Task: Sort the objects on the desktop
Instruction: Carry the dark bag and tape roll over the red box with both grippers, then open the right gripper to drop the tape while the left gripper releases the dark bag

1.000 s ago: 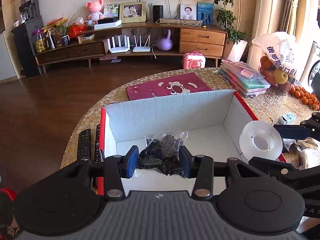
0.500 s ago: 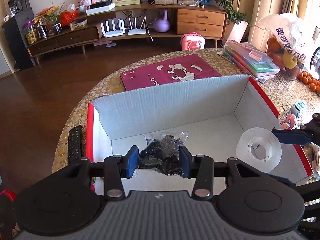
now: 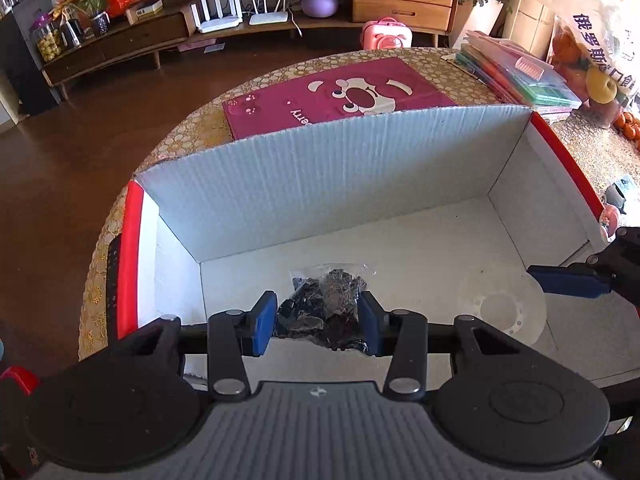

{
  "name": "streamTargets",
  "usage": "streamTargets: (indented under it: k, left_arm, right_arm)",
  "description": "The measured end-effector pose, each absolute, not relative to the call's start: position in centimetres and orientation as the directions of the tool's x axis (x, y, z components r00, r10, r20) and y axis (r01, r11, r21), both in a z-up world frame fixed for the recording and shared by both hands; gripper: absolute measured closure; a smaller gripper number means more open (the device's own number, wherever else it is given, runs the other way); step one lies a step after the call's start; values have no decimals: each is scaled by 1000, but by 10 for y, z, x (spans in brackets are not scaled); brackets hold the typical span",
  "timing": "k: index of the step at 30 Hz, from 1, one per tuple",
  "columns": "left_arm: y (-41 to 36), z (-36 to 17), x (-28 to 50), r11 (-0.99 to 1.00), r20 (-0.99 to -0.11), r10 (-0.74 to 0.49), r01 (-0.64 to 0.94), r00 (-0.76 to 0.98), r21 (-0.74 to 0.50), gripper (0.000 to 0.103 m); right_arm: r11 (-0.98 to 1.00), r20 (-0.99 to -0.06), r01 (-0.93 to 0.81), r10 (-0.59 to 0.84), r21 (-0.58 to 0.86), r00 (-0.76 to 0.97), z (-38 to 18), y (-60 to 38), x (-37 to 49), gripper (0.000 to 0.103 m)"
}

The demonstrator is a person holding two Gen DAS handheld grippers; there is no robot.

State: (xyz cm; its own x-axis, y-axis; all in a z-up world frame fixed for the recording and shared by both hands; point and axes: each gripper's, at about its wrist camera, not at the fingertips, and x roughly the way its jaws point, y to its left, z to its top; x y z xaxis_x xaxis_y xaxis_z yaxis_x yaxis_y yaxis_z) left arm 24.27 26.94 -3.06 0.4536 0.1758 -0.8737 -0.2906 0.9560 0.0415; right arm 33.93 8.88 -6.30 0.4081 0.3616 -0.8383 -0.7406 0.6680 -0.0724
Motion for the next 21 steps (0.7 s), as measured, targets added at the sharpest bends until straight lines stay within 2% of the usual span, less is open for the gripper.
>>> streamTargets:
  k: [7, 21]
  left_arm:
    - [273, -45, 252, 958, -909, 140, -286, 392, 24, 60]
    - [277, -60, 261, 954, -948, 102, -300, 302, 7, 59]
  right_arm:
    - [682, -885, -731, 324, -28, 336, -75, 94, 353, 46]
    - [662, -927, -748, 255, -40, 275, -85, 101, 356, 45]
